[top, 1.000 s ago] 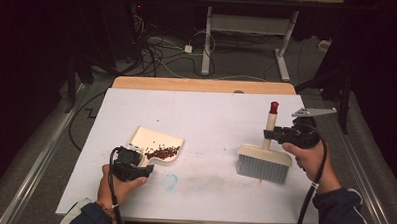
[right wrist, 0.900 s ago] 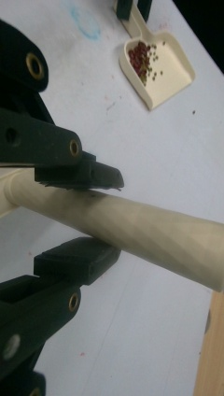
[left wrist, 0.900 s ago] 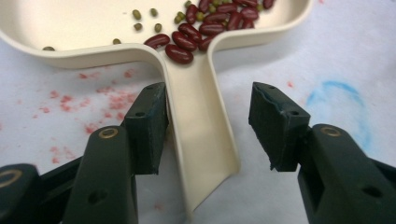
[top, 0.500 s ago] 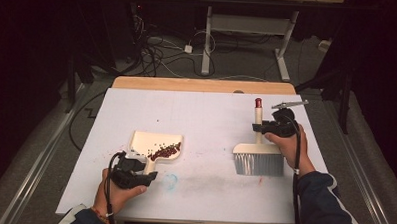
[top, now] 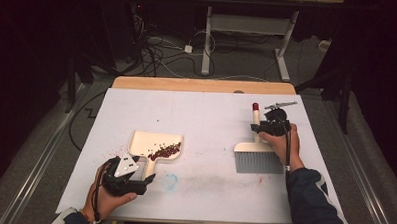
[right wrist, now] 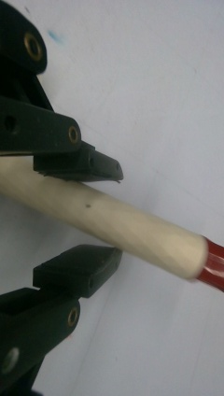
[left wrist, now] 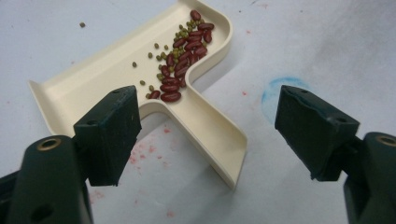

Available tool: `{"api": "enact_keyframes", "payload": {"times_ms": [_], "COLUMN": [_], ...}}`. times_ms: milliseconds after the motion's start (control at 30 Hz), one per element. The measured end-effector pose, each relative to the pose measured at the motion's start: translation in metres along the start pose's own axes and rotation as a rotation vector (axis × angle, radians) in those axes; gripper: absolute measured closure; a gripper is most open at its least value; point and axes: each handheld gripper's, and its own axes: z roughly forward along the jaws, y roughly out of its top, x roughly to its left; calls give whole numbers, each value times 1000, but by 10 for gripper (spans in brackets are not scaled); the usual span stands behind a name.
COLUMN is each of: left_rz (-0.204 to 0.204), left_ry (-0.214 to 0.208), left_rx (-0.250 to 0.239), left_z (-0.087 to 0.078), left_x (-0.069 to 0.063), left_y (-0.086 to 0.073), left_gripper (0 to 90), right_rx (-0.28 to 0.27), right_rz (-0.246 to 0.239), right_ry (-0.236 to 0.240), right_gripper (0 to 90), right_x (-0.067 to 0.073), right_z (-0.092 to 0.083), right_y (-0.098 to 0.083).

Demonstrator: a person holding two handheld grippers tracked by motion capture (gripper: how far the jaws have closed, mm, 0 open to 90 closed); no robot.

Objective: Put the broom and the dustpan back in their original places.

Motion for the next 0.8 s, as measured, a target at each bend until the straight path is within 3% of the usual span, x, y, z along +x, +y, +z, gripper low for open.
{"api": "enact_keyframes", "payload": {"times_ms": [67,533,800], "left_rz": [3,4,20], "left_ry": [6,0,1], "left_rx": [-7,-11,-4], "left_z": [0,2,3], "left_x": [-1,0,-2], "left_y": [0,-2,-2], "left_gripper": [211,211,211], "right_rx": [-23,-97,-153], "right_rz": [16,2,-34], "right_ry": [-2,-42,-41], "right_gripper": [586,556,520], "right_x": [-1,2,13], "right_z": [0,-5,-12], "right_y": [-1,-4,-5]}}
